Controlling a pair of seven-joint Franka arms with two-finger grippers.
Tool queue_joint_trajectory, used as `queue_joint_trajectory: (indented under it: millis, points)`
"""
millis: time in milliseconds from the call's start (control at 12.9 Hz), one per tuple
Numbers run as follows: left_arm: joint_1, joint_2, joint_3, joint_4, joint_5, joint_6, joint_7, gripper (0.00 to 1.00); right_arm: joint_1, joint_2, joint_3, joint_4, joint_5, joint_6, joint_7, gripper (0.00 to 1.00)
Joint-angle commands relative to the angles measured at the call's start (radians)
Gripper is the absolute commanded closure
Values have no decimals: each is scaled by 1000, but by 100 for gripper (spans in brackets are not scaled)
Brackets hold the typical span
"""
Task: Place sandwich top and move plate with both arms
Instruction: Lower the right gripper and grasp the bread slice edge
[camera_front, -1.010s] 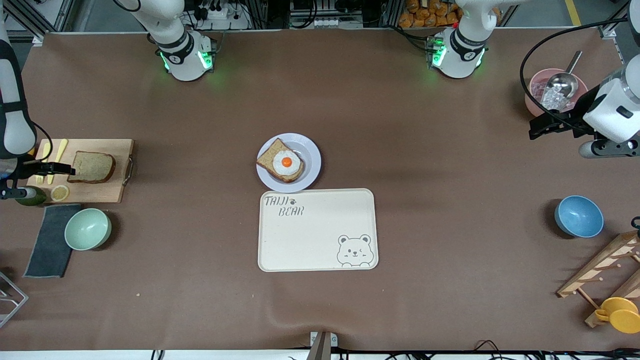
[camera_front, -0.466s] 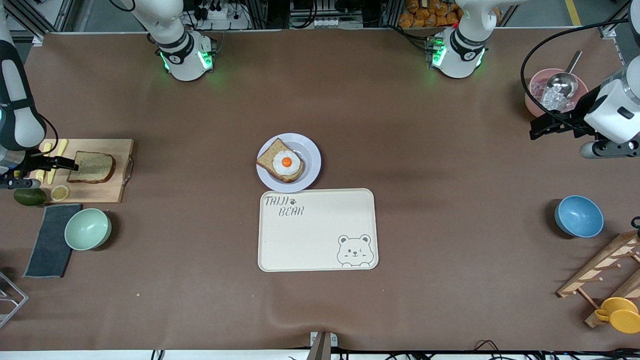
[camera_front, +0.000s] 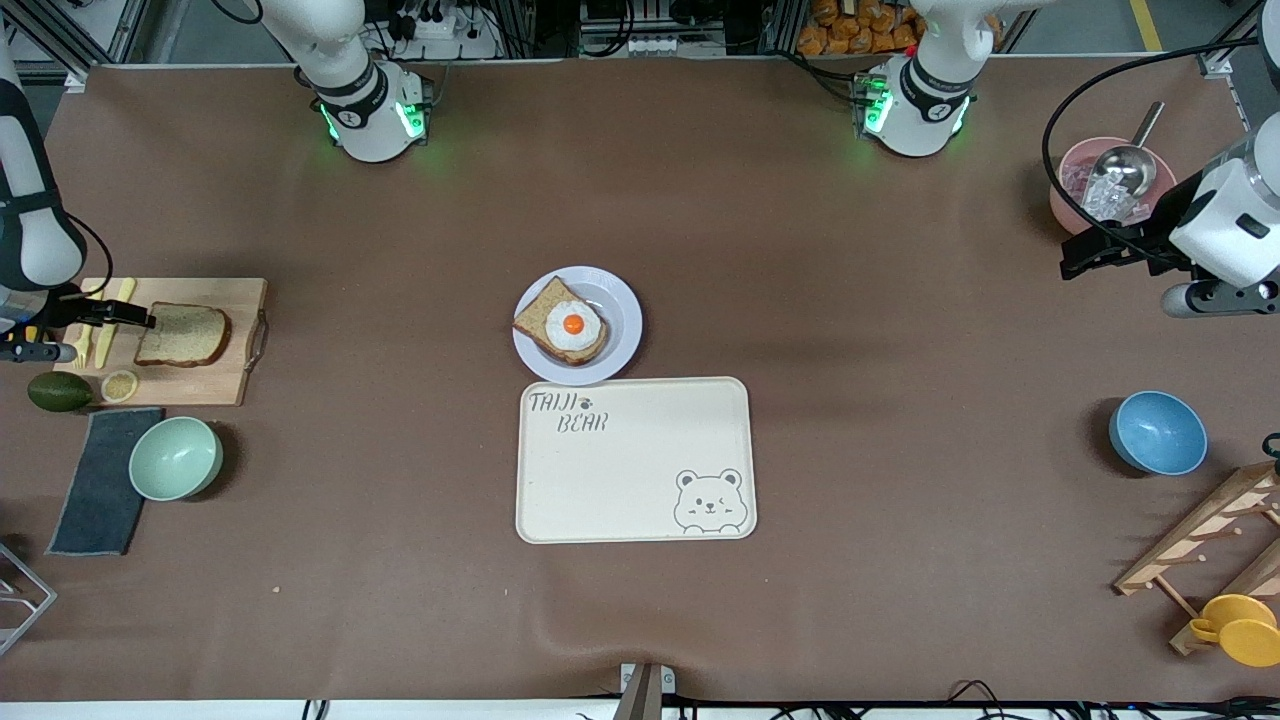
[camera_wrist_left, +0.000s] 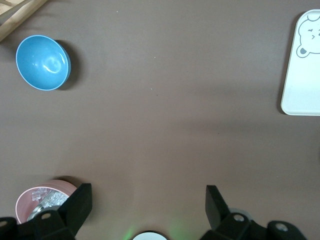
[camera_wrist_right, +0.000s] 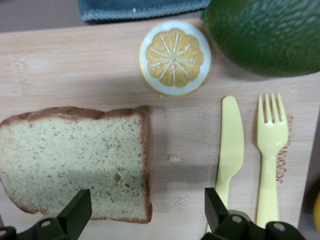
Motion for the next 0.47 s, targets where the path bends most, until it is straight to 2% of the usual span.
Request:
queue_joint_trajectory:
  millis: [0, 388]
  points:
    - [9, -10, -5, -10, -14, 7, -12, 0, -23, 25, 23, -6, -7, 13, -4, 0]
    - [18, -5, -3, -12, -12, 10, -12, 0, -20, 48, 23, -6, -7, 5, 2, 0]
